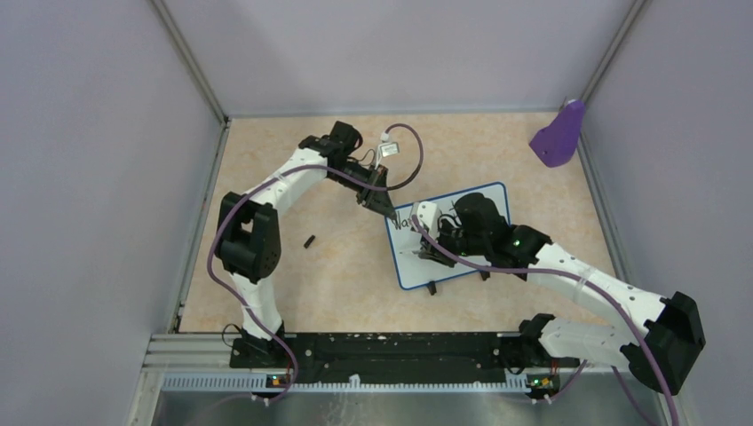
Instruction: Write a sentence on the whiteboard
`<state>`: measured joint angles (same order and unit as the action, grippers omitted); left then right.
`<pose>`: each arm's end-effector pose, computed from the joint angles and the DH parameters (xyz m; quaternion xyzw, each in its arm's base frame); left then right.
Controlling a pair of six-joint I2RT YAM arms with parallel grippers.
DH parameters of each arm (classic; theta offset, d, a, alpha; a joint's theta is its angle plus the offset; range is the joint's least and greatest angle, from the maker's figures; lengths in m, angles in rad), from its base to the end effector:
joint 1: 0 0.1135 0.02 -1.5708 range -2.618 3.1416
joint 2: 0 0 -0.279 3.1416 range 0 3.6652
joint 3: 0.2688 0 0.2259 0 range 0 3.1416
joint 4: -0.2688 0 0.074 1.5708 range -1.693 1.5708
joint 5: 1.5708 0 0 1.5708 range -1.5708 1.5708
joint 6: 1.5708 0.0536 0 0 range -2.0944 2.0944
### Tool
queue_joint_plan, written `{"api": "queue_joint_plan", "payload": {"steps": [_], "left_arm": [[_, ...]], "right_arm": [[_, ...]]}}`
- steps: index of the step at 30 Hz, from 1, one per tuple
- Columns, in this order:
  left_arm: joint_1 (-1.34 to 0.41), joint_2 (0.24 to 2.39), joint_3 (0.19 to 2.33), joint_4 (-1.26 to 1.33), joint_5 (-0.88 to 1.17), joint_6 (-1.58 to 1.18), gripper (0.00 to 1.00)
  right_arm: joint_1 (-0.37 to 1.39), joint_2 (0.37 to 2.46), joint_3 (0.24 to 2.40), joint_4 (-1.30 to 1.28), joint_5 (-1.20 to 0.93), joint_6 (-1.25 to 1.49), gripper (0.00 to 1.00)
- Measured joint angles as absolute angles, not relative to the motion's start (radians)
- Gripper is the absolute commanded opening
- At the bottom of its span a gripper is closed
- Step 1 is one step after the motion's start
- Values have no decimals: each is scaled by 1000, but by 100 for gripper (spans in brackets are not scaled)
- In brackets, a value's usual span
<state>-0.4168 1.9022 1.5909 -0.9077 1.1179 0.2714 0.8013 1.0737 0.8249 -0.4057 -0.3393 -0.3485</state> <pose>0.3189 -0.1939 0.2762 0.3690 0.7545 -0.5315 0.1100 0.1344 0.1644 0.2874 -0.5433 0.7013 0.2454 0.3908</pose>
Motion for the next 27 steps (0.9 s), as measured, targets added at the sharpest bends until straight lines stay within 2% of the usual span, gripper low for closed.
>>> {"api": "queue_joint_plan", "payload": {"steps": [27], "left_arm": [[-411,1880,1554,-862,1111,241,0]], "right_arm": [[801,1093,844,-371,-282,-317,0]]}}
